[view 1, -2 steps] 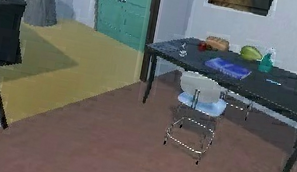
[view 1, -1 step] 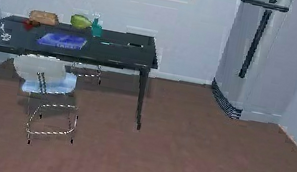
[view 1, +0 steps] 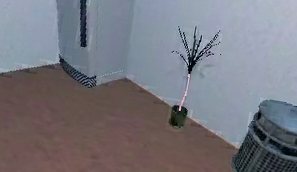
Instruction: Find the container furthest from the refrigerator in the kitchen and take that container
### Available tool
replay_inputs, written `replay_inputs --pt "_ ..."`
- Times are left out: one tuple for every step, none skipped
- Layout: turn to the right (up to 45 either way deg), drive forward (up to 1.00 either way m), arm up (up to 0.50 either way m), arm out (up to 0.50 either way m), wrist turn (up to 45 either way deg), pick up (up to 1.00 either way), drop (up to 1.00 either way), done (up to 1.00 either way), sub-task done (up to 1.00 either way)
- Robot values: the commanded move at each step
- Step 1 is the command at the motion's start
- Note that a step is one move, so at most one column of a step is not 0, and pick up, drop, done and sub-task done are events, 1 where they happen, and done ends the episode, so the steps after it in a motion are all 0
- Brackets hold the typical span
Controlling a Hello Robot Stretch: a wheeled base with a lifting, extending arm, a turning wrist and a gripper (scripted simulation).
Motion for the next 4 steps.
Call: replay_inputs --pt "18.0 0.0 0.0 0.0 0.0 0.0 0.0 0.0 0.0" --pt "0.0 0.8 0.0 0.0 0.0 0.0 0.0 0.0 0.0" --pt "-45.0 0.0 0.0 0.0 0.0 0.0 0.0 0.0 0.0" --pt "-15.0 0.0 0.0 0.0 0.0 0.0 0.0 0.0 0.0"
